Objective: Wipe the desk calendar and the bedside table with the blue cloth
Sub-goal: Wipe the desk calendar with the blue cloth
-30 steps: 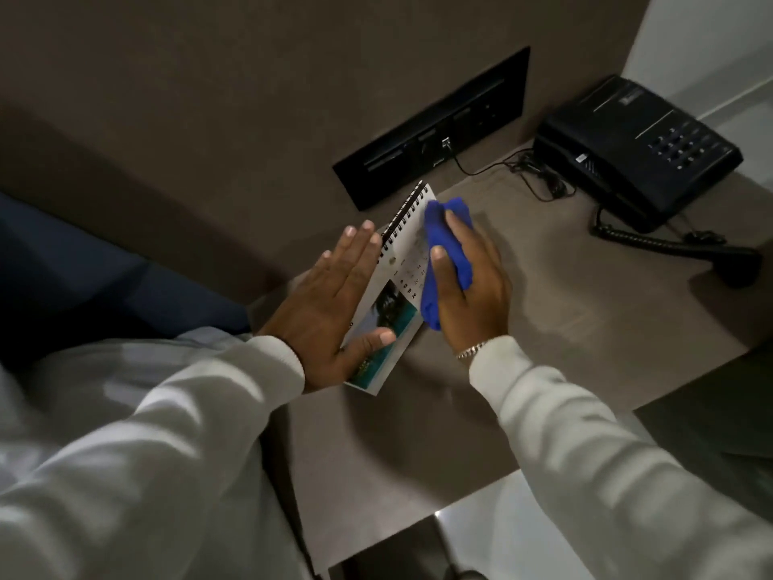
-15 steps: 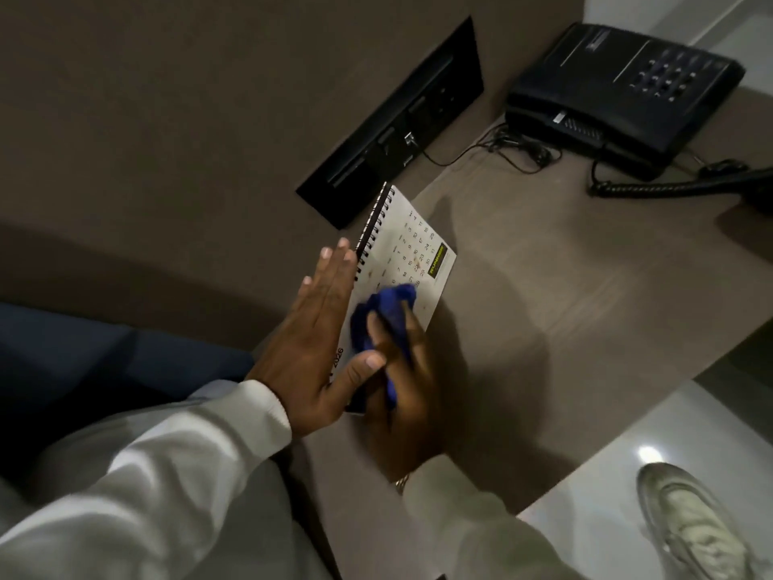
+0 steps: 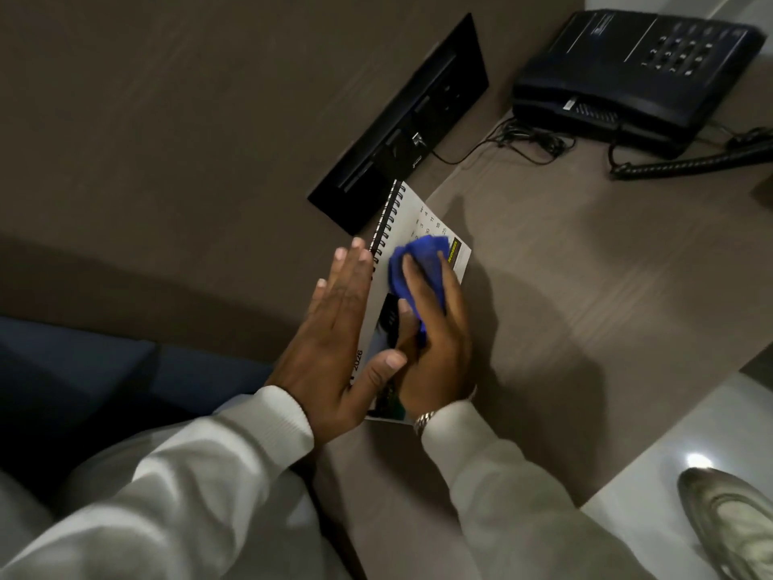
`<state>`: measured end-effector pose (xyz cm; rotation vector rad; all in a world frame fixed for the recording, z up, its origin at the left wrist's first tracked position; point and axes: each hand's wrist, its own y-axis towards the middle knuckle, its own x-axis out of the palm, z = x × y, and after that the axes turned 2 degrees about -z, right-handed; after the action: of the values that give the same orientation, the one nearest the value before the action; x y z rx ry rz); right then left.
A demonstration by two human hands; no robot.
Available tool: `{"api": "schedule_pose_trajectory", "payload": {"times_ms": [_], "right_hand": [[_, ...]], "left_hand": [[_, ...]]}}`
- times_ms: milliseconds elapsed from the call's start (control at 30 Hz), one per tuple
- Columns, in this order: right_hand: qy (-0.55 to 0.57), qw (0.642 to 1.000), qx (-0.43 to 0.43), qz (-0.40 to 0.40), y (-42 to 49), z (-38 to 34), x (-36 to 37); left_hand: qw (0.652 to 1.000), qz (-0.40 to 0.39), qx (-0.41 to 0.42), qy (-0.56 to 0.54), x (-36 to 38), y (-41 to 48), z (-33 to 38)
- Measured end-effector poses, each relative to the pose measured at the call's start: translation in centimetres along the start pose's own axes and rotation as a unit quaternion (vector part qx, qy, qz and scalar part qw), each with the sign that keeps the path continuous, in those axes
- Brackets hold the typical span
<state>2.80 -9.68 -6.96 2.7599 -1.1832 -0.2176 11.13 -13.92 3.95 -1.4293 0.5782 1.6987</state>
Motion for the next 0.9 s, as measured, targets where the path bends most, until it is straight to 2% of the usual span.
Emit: {"api": "schedule_pose_trajectory", "payload": {"times_ms": [167, 300, 400, 467, 633, 733, 900], "right_hand": [[-0.047, 0.997, -0.062, -0.013, -5.8, 0.1, 0.3], [-0.03, 0.996, -0.081, -0.002, -5.0, 0.4, 0.7], [0.038, 0.997, -0.065, -0.005, -1.4, 0.1, 0.6], [0.062, 0.997, -0.048, 0.02, 1.3, -0.1, 0.5], [0.019, 0.998, 0.018, 0.057, 2.4, 0.4, 0.8], [-0.007, 0.998, 0.061, 0.033, -1.0, 0.8, 0.3], [0.038, 0.999, -0.003, -0.004, -2.4, 0.1, 0.1]], "left_hand": [[1.0, 0.002, 0.004, 0.005, 0.0, -0.1, -0.1], [1.0, 0.004, 0.007, 0.007, 0.0, 0.1, -0.1], [1.0, 0.008, 0.009, 0.01, 0.1, -0.1, -0.2], [1.0, 0.008, 0.008, 0.013, 0.1, 0.0, 0.0], [0.999, 0.004, -0.001, 0.036, -0.1, 0.1, 0.3], [0.998, 0.0, -0.006, 0.056, -0.1, 0.2, 0.3], [0.998, 0.001, -0.003, 0.065, 0.0, 0.2, 0.0]]}}
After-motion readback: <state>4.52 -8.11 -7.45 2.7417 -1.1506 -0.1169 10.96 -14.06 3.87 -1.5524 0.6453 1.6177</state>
